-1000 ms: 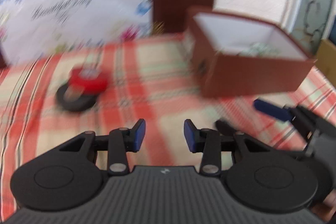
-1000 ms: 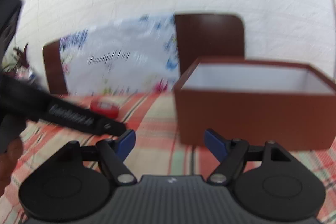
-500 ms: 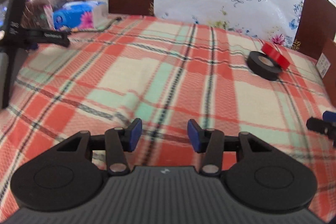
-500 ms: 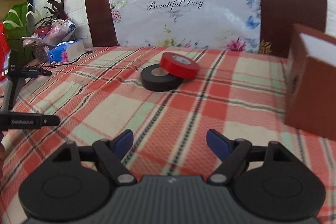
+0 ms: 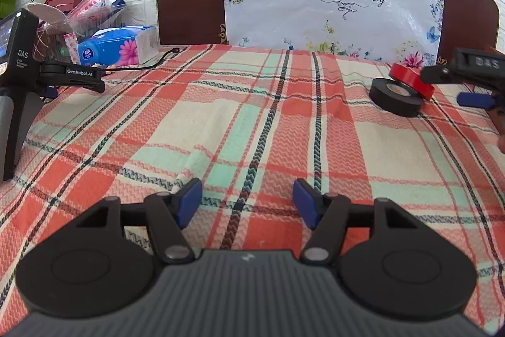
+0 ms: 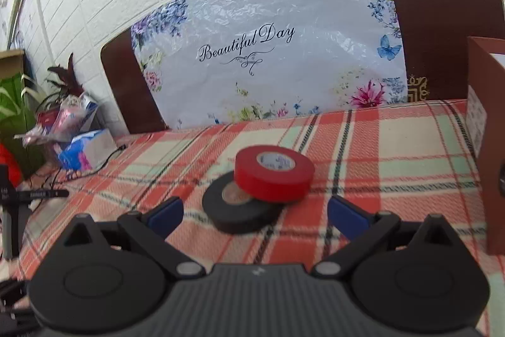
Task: Organize objects
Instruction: 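Move the right gripper to the red tape roll on the black tape, then grasp the red tape roll with the right gripper and lift it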
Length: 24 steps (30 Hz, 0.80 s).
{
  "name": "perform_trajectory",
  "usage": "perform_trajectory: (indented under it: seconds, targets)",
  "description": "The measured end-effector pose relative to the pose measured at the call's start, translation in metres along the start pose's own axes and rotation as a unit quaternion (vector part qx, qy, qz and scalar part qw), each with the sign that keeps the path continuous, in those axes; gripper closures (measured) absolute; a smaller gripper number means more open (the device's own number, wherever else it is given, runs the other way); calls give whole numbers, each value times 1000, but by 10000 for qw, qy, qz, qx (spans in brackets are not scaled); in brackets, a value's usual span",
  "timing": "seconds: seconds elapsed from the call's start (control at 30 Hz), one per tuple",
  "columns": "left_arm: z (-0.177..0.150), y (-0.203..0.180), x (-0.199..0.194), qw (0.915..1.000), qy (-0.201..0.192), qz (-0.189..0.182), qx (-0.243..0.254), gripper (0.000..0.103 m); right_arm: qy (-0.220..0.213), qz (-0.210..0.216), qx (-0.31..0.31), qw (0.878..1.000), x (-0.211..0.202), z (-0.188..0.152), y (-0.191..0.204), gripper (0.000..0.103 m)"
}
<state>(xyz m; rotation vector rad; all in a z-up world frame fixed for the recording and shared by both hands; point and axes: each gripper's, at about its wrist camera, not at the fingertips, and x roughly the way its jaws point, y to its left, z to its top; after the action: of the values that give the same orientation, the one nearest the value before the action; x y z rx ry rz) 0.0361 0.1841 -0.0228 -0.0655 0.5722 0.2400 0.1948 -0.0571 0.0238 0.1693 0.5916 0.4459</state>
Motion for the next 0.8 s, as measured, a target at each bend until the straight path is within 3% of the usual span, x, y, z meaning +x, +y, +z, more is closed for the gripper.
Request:
perform_trajectory:
  seconds: [0.33,0.5,0.6,0.67,0.73,0.8]
  targets:
    - [-1,2,-1,9999,-13,-114,-57,32,-21,89,-526,9986,26,0,14,0]
    - [-1,2,-1,9999,-7,-130,-66,31,-219,-222,-697,9971,43,13,14,0]
    - [-1,1,0,9999,6,-139,-43,30,229,-212,-492,9983,68,22,0,0]
    - [-1,1,0,9999,9,-134,-28,29,599,-62,16,9982,83,26,-17,0]
    - [-1,1,0,9999,16,-127,-12,29,498,-11,184,9986,83,29,-25,6]
    - [-1,0,1,9999,23,-109,20,28,482,-54,158,9987,84,28,-25,22]
